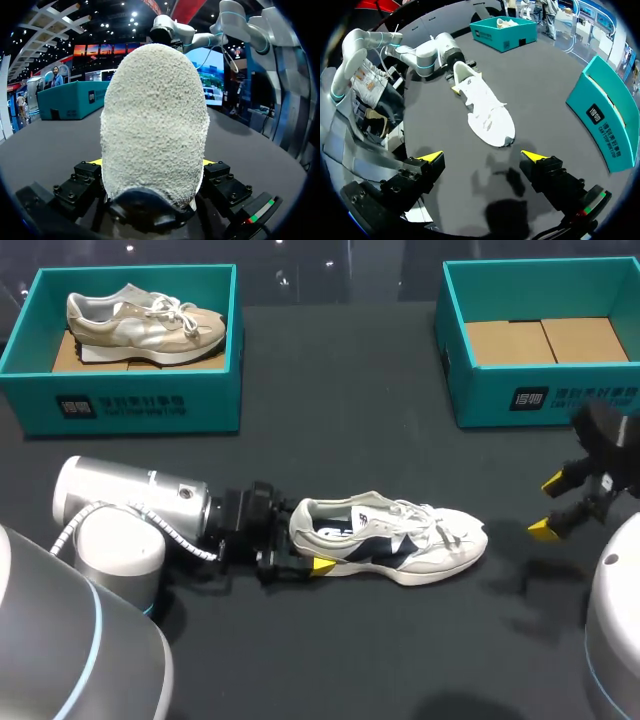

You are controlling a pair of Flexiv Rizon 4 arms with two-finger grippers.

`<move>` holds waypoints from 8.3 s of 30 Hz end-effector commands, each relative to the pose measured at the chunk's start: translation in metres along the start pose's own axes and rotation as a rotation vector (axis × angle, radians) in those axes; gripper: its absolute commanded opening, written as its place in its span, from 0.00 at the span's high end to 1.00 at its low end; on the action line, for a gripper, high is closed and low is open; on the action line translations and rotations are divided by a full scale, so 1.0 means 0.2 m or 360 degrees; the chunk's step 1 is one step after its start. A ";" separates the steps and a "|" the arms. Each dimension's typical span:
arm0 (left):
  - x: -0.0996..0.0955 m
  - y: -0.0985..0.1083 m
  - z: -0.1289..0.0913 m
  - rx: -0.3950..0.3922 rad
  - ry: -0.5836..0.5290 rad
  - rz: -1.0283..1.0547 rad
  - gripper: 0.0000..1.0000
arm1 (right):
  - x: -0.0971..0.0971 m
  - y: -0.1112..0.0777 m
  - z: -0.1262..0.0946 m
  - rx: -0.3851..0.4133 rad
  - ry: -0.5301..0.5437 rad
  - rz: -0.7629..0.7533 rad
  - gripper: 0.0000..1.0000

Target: Take the shoe out of the shoebox, open the shoe tongue, remove and reinsert the insole, then place the shoe into the shoebox

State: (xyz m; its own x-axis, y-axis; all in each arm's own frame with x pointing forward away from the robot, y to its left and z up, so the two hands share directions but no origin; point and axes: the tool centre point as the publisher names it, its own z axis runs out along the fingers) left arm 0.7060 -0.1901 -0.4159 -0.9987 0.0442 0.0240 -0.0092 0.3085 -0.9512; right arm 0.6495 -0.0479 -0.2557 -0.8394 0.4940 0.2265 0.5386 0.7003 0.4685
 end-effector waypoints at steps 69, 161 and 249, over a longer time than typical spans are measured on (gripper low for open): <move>0.01 0.01 -0.01 -0.0002 -0.0004 0.0001 1.00 | 0.44 0.70 0.61 0.0833 -0.1426 0.1458 0.00; 0.01 0.01 -0.01 -0.0002 -0.0004 0.0001 1.00 | 0.07 0.42 0.62 0.0876 -0.1001 0.1173 1.00; 0.01 0.01 -0.01 -0.0002 -0.0004 0.0001 1.00 | 0.27 0.70 0.29 0.0938 -0.0976 0.0153 0.50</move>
State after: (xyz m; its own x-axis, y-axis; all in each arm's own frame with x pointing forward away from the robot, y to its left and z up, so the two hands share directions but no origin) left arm 0.7050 -0.1904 -0.4156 -0.9988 0.0430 0.0236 -0.0092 0.3083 -0.9512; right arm 0.6851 0.0985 -0.2225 -0.5903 0.7192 -0.3665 0.7902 0.6076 -0.0804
